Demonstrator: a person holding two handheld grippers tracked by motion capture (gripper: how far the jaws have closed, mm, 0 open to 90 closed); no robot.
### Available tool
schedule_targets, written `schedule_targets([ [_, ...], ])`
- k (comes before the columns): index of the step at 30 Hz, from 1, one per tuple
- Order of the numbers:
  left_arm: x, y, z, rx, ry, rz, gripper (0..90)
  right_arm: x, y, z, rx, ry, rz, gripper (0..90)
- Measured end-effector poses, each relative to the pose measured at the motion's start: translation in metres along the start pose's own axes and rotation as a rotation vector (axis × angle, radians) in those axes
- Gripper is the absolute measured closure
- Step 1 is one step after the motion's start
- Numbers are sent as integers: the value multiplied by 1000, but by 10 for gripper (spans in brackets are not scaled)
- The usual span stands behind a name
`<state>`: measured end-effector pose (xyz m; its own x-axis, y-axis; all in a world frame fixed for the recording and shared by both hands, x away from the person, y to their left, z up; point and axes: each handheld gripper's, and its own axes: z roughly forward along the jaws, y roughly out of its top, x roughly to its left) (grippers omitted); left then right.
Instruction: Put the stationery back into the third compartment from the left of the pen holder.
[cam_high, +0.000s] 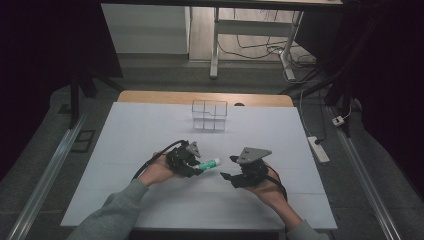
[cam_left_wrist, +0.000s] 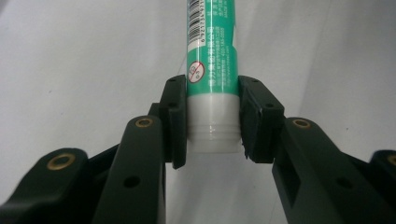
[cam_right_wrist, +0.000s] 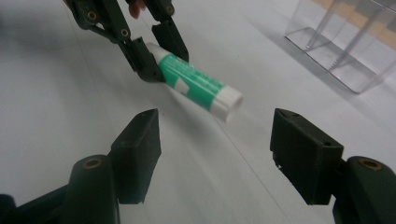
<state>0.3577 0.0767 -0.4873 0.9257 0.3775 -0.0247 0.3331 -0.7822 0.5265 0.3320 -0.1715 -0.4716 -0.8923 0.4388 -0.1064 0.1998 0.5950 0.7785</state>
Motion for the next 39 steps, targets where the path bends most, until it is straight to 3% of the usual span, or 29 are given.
schedule_targets([
  [3, -2, 2, 2, 3, -10, 8, 647, 2, 10, 8, 42, 12, -40, 344],
  [8, -2, 1, 2, 5, -21, 18, 647, 6, 22, 20, 64, 45, -81, 356],
  [20, -2, 1, 1, 4, -59, 28, 647, 15, 32, 41, 154, 80, -175, 379],
  [31, -6, 2, -1, 15, -123, 73, 647, 30, 28, 58, 304, 71, -348, 499],
  [37, -7, 2, -3, -9, -154, 66, 647, 35, 28, 63, 306, 75, -437, 586],
  [39, -6, 2, -4, -9, -157, 70, 646, 37, 28, 62, 307, 75, -431, 596],
])
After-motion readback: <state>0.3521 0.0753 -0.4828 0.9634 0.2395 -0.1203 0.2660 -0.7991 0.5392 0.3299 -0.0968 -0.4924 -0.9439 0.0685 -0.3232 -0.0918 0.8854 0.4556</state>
